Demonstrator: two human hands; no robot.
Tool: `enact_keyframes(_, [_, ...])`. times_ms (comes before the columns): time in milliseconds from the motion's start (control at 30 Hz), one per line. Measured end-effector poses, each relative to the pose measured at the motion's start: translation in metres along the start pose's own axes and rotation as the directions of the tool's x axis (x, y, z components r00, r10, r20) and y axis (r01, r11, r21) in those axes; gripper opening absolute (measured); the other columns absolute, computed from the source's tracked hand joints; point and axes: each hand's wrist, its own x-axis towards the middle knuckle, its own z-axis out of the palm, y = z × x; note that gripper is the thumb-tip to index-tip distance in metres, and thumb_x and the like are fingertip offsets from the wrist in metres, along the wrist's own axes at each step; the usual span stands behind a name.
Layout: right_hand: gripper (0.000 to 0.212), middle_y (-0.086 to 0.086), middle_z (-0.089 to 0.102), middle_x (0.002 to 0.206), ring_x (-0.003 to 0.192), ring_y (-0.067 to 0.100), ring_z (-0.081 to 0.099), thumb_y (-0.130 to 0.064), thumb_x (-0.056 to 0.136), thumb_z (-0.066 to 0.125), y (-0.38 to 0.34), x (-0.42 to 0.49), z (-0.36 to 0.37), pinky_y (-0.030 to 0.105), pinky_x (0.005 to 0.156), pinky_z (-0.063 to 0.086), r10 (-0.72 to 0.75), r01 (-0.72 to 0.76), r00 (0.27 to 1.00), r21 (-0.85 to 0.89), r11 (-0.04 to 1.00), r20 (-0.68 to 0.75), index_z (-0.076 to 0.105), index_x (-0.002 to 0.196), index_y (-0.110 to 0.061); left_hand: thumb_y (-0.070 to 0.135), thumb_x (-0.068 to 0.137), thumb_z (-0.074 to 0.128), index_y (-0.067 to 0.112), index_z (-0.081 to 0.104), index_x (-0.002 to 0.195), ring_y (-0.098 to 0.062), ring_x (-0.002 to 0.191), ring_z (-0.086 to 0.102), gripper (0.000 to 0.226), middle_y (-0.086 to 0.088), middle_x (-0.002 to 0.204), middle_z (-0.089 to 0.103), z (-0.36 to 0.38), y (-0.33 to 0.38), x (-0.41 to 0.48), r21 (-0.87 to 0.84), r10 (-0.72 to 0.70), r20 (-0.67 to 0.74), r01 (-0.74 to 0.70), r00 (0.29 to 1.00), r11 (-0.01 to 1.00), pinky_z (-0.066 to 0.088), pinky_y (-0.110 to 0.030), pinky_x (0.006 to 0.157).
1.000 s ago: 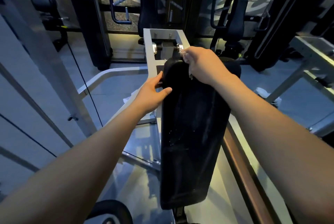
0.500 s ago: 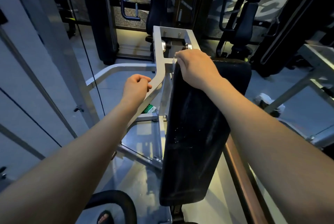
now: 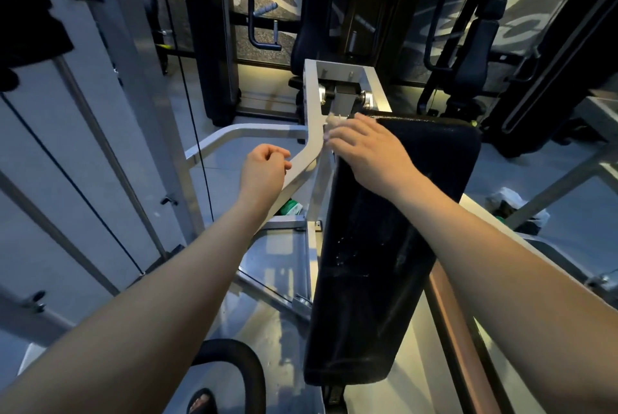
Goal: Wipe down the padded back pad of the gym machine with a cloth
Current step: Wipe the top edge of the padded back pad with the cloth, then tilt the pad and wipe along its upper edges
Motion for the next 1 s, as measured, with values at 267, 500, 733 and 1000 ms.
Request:
enact_keyframes(267, [0.050, 0.002, 0.056, 0.146, 0.146, 0.025, 0.038, -0.021, 0.094, 0.058, 0.005, 0.001, -0.020, 0.045, 0.122, 0.030, 0.133, -0.159, 0.987, 0.362, 0.919, 0.096, 0.051, 0.143, -0.016, 0.007, 0.098, 0.043, 0.018, 0.061, 0.104, -0.013, 0.093, 0.060, 0.022, -0.001, 0.103, 0.063, 0.019, 0.022, -0.009, 0.033, 0.117, 0.088, -0.120, 0.989, 0.992, 0.051, -0.027, 0.079])
enact_keyframes(500, [0.039, 0.007, 0.056, 0.144, 0.134, 0.024, 0.051, -0.021, 0.093, 0.069, 0.028, -0.027, -0.036, 0.041, 0.109, 0.046, 0.175, -0.171, 0.984, 0.468, 0.867, 0.034, 0.053, 0.128, -0.013, 0.017, 0.102, 0.045, 0.020, 0.051, 0.133, -0.010, 0.116, 0.052, 0.031, 0.000, 0.130, 0.051, 0.069, 0.051, -0.009, 0.112, 0.414, 0.313, -0.466, 0.855, 0.878, 0.046, -0.017, 0.091])
enact_keyframes(733, [0.047, 0.013, 0.056, 0.143, 0.135, 0.034, 0.047, -0.027, 0.097, 0.056, 0.067, -0.056, -0.023, 0.045, 0.116, 0.032, 0.440, -0.427, 0.897, 0.324, 0.844, 0.038, 0.051, 0.140, -0.008, 0.049, 0.101, 0.049, 0.013, 0.042, 0.140, -0.020, 0.127, 0.042, 0.054, -0.006, 0.136, 0.048, 0.109, 0.051, 0.001, 0.436, 0.528, 0.231, -0.573, 0.817, 0.694, 0.041, -0.036, 0.106])
enact_keyframes(1000, [0.052, -0.002, 0.040, 0.155, 0.150, 0.024, 0.025, -0.043, 0.106, 0.034, 0.079, -0.071, 0.018, 0.046, 0.127, 0.006, 0.541, -0.537, 0.838, 0.268, 0.800, 0.066, 0.030, 0.155, -0.027, 0.042, 0.105, 0.044, 0.018, 0.049, 0.135, -0.017, 0.119, 0.050, 0.039, -0.002, 0.129, 0.056, 0.121, 0.045, 0.038, 0.416, 0.643, 0.367, -0.737, 0.672, 0.533, 0.046, -0.038, 0.103])
